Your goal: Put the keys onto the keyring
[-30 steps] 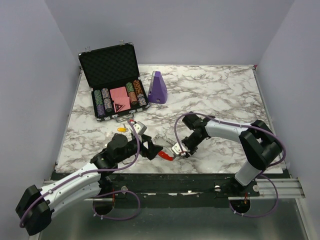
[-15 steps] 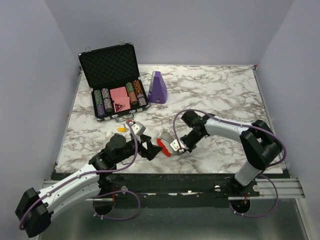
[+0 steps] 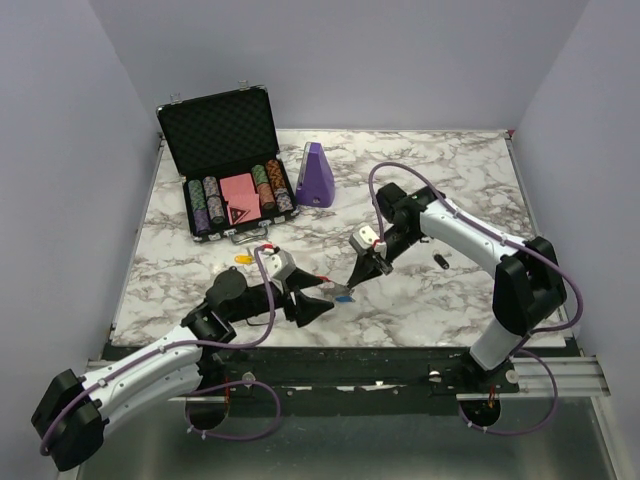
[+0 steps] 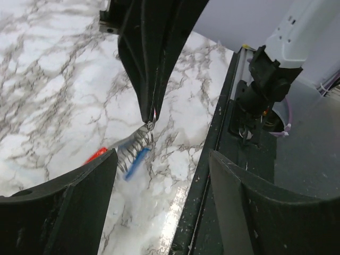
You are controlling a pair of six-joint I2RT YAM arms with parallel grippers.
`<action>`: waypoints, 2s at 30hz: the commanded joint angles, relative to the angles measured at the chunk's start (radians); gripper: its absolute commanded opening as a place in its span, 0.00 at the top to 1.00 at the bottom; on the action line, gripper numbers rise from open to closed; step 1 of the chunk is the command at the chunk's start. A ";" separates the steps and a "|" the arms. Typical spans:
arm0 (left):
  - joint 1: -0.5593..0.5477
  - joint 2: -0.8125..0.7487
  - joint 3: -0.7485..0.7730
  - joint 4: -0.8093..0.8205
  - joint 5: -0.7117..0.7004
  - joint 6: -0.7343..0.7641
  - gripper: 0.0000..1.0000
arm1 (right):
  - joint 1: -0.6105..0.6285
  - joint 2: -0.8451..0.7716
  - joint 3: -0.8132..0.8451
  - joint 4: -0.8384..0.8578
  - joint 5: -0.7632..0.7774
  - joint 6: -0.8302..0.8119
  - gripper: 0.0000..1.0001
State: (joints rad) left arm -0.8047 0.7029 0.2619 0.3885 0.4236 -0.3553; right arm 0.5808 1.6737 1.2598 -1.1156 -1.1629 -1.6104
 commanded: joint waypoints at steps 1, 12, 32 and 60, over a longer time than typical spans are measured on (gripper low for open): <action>-0.007 -0.017 -0.010 0.147 0.106 0.073 0.24 | 0.005 0.035 0.095 -0.306 -0.176 -0.184 1.00; -0.066 -0.019 0.039 0.061 0.006 0.248 0.31 | 0.005 -0.002 0.133 -0.306 -0.149 -0.152 1.00; -0.143 0.207 0.244 -0.117 -0.131 0.386 0.73 | 0.005 -0.028 0.156 -0.244 -0.092 0.013 1.00; -0.142 0.146 0.139 0.070 -0.095 0.285 1.00 | -0.010 -0.109 0.101 -0.110 -0.141 0.342 0.66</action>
State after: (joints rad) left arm -0.9512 0.9115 0.4793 0.3187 0.3267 -0.0093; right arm 0.5823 1.6184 1.3773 -1.2530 -1.2308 -1.3659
